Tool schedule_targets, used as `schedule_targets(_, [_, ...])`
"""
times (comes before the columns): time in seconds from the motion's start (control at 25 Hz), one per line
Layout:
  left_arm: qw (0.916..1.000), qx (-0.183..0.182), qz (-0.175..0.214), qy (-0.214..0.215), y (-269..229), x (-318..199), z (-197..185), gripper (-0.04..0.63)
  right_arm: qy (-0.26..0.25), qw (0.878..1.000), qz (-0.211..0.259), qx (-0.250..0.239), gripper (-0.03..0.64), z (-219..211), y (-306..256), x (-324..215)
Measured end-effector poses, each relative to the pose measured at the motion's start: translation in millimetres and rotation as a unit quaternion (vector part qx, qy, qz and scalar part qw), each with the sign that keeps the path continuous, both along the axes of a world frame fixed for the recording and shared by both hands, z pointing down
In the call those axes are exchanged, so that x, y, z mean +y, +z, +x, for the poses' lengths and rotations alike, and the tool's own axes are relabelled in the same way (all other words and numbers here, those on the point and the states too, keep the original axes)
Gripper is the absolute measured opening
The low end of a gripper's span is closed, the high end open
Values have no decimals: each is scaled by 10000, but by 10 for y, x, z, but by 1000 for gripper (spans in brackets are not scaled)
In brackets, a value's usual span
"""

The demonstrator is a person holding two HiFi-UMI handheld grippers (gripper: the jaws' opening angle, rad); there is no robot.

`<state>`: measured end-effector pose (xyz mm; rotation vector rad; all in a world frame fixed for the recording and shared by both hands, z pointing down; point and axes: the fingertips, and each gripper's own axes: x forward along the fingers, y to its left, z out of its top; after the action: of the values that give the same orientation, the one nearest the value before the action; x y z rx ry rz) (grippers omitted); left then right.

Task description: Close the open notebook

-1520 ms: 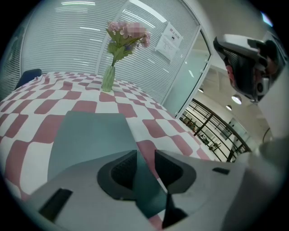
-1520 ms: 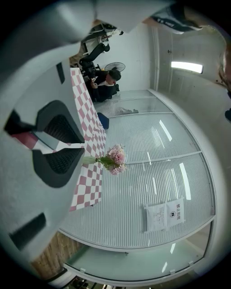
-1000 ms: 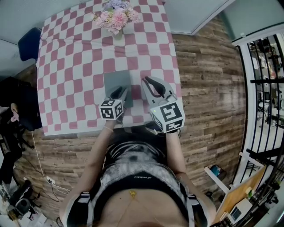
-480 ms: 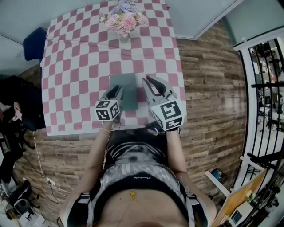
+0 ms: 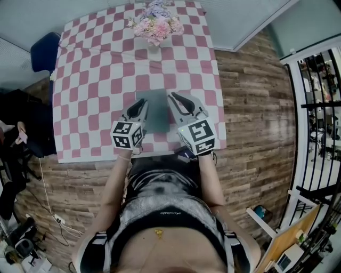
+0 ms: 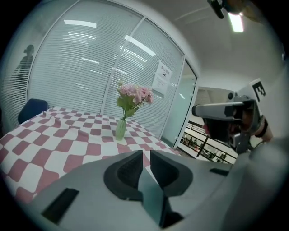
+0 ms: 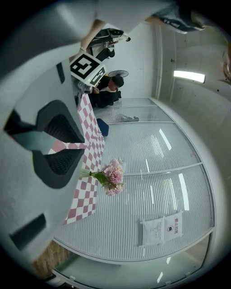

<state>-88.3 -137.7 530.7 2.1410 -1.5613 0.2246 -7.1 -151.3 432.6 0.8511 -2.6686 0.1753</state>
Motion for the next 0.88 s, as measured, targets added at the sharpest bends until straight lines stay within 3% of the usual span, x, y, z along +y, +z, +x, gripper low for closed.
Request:
schedule_targets(0.28, [9993,110,333,99,-336,18,-30,38,-80,9999,71,10,37,-121,-7,38])
schedule_targets(0.88, [9944,-65,1040,193,-902,87,-149,15,-427,9972,555,-249,20,-351,-221,185])
